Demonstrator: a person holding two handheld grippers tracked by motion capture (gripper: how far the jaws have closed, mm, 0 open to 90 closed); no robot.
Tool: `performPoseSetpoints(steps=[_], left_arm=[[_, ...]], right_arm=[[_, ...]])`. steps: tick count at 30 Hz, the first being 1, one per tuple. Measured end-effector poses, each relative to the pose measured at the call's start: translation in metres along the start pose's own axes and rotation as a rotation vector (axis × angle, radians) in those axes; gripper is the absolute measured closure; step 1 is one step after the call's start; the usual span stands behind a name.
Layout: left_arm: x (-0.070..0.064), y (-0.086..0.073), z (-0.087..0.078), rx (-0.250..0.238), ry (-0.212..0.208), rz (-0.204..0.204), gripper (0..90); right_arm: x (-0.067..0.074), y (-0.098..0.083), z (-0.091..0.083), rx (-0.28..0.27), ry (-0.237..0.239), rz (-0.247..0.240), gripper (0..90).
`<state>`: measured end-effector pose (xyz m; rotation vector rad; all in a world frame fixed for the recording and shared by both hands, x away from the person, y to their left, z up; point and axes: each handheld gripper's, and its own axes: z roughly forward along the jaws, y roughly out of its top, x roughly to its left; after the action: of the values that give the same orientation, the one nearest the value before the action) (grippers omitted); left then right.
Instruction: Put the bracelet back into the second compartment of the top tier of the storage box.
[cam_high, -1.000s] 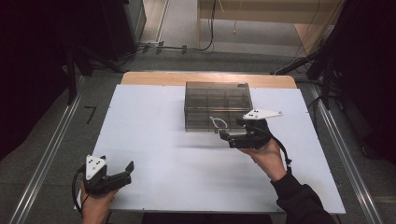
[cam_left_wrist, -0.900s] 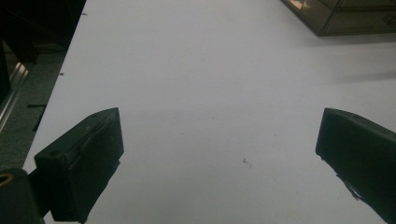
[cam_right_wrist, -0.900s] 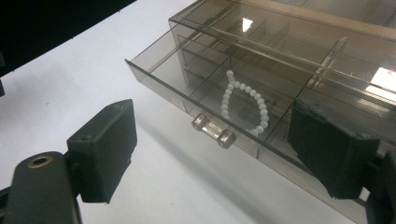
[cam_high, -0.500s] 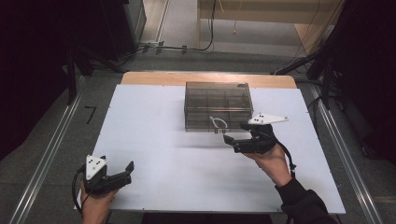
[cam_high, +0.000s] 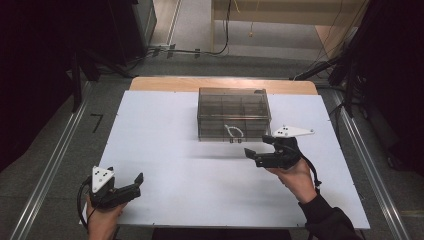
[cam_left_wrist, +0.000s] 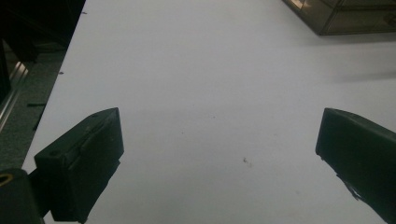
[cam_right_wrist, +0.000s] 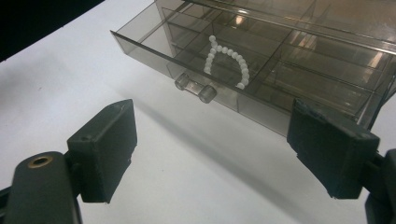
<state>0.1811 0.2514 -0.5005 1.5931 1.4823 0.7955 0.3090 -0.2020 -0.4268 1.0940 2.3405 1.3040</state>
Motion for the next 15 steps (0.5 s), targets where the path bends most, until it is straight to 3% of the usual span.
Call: performPoseSetpoints(steps=[15], left_arm=[[0.0, 0.0, 0.0, -0.001, -0.002, 0.002, 1.3]], right_arm=[[-0.009, -0.014, -0.009, 0.016, -0.012, 0.026, 14.6]])
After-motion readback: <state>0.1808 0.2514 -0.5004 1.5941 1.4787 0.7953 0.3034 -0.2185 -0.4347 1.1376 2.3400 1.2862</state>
